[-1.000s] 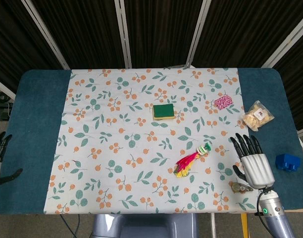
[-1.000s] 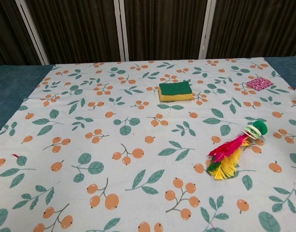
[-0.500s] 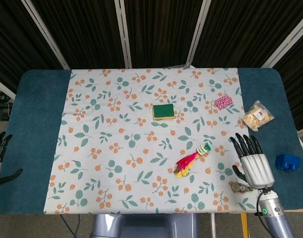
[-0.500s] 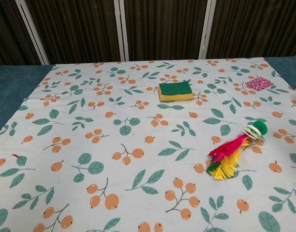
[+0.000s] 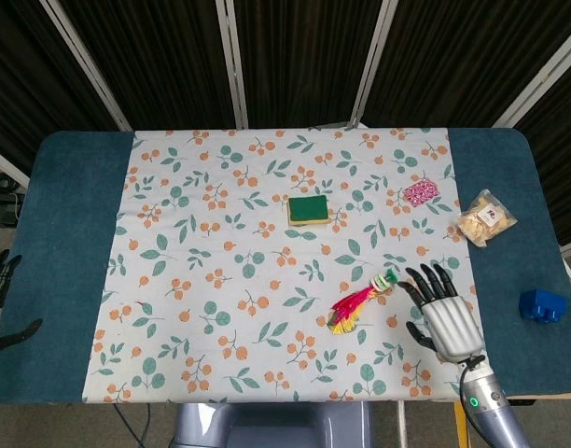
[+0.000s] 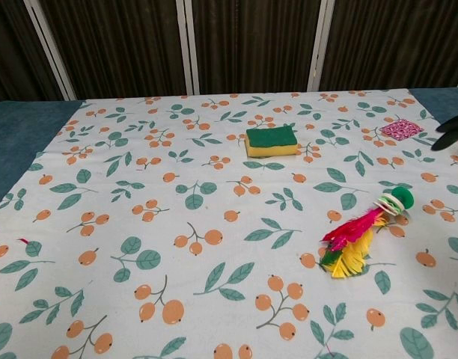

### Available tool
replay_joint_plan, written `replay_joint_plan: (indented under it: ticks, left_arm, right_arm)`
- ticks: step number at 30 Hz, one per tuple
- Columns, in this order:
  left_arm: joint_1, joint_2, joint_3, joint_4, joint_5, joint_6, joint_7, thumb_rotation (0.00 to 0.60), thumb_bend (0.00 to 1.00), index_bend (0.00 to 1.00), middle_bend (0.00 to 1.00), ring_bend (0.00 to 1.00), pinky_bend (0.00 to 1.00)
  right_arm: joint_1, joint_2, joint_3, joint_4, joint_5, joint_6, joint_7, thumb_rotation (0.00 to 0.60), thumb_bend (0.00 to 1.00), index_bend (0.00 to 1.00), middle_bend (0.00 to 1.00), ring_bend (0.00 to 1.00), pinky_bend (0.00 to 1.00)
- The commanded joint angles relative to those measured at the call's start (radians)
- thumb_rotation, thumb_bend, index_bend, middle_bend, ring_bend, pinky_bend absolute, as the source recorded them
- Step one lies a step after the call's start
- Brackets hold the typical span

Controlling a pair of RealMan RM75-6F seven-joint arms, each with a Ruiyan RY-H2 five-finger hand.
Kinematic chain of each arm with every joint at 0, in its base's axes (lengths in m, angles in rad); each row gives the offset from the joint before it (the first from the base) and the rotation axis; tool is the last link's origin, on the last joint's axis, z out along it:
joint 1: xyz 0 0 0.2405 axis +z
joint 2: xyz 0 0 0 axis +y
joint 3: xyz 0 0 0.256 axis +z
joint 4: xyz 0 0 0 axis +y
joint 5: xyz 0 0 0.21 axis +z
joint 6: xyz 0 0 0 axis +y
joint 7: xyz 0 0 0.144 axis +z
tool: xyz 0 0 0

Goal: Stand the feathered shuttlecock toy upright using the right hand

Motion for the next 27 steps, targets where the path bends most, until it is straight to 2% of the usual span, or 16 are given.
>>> replay_joint_plan:
  ticks: [1,6,11,27]
  left_arm:
    - [0.0,0.001,0.001,-0.001,0.0,-0.002,-0.001,0.557,0.2,0.0,0.0,0.0,0.0]
    - [-0.001,0.004,0.003,-0.003,0.002,-0.006,-0.011,0.559,0.2,0.0,0.0,0.0,0.0]
    - [-0.002,0.008,0.004,-0.005,0.001,-0.011,-0.026,0.558,0.2,0.0,0.0,0.0,0.0]
    - [-0.006,0.012,0.004,-0.011,-0.006,-0.026,-0.039,0.555,0.2,0.0,0.0,0.0,0.0]
  right_arm:
    - [0.027,-0.067,-0.004,0.03,-0.004,-0.044,-0.01,0.6,0.22,0.27,0.14,0.0,0.0]
    - [0.052,-0.178,0.003,0.107,0.007,-0.082,-0.019,0.6,0.22,0.36,0.19,0.0,0.0]
    - [0.062,-0.279,0.02,0.182,0.032,-0.088,0.002,0.6,0.22,0.39,0.21,0.0,0.0]
    - [0.08,-0.451,0.052,0.354,0.077,-0.092,0.057,0.6,0.22,0.4,0.24,0.0,0.0]
